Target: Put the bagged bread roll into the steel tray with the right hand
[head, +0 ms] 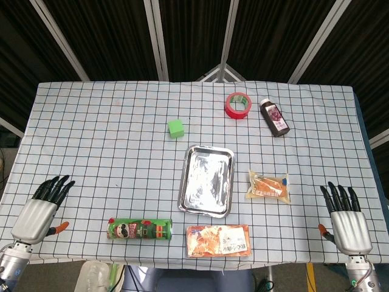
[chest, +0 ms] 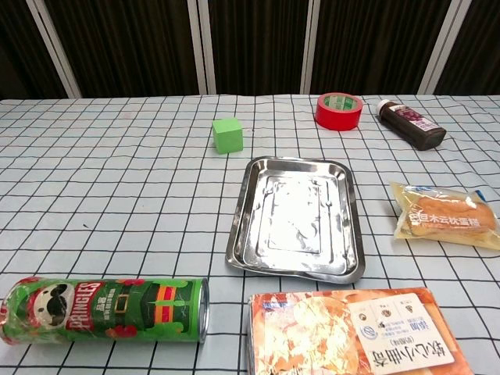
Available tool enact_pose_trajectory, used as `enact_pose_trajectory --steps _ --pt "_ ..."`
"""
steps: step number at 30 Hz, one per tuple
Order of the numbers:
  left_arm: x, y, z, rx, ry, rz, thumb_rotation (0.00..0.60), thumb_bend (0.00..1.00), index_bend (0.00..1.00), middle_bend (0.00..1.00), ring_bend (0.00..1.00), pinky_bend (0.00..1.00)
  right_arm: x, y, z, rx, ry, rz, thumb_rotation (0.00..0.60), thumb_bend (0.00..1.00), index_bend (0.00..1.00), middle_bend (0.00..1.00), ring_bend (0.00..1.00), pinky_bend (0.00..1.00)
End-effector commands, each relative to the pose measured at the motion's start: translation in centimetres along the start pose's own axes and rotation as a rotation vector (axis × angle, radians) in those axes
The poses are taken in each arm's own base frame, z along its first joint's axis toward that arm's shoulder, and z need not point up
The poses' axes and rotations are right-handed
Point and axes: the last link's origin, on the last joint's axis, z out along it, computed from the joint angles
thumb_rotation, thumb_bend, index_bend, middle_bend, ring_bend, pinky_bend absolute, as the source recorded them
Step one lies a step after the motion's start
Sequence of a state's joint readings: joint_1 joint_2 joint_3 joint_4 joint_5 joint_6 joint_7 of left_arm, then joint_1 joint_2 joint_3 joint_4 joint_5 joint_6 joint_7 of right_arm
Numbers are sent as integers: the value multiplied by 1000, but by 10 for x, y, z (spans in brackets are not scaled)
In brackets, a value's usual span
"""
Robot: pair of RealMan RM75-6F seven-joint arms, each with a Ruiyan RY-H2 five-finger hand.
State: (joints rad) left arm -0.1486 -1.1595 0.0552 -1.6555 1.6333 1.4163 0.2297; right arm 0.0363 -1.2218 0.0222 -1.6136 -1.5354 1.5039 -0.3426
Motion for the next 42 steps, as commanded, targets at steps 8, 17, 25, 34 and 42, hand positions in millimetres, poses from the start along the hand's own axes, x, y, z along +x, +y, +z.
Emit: enact_pose_trajectory --steps 8,17,25,34,42 --pt "-1 2 1 5 -6 2 600 81 0 0 0 92 -8 -7 3 37 -43 -9 600 258 0 0 0 0" --pt "-1 -2 7 21 -5 -3 600 81 0 0 0 92 -35 -45 46 162 -183 -47 600 258 0 0 0 0" --pt "0 -3 8 22 -4 -7 600 81 0 0 0 92 -52 -82 92 180 -247 -101 600 258 0 0 0 0" --pt "1 -6 8 29 -2 -13 600 81 0 0 0 92 -48 -102 119 172 -250 -136 600 258 0 0 0 0" --pt "-1 -6 9 35 -10 -9 600 81 0 0 0 92 -44 -116 134 195 -216 -113 600 258 86 164 76 326"
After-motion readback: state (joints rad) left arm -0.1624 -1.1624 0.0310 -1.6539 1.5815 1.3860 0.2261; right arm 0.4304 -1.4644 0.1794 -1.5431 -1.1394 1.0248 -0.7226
